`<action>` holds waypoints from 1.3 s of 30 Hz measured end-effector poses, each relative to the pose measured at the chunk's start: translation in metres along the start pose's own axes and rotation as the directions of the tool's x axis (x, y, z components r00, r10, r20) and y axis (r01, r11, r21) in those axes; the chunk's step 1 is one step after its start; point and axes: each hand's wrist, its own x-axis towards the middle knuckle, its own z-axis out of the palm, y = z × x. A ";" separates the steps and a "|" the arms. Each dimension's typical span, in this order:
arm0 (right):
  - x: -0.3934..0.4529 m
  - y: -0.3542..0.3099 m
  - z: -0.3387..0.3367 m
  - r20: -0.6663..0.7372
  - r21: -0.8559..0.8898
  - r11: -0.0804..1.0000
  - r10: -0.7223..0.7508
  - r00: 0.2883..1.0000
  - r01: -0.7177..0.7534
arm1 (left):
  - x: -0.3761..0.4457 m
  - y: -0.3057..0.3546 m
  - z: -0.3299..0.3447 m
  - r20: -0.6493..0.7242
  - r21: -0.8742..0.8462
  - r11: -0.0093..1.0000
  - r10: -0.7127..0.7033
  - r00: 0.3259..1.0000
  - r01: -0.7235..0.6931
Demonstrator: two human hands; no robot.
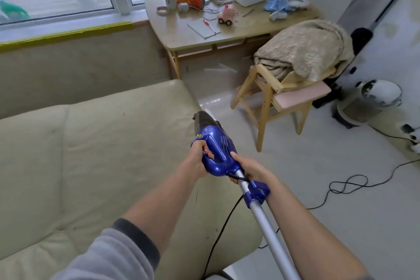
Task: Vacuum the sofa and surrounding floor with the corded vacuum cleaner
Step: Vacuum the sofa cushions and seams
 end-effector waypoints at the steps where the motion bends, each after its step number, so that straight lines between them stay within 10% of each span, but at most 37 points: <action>1: 0.002 -0.002 0.001 0.004 0.010 1.000 0.006 1.000 -0.006 | 0.002 0.001 -0.001 -0.007 -0.010 1.000 -0.006 1.000 0.005; 39: -0.004 0.000 0.185 0.225 -0.247 0.969 0.060 0.972 -0.003 | -0.043 0.054 -0.177 -0.163 -0.307 0.939 0.110 0.980 -0.156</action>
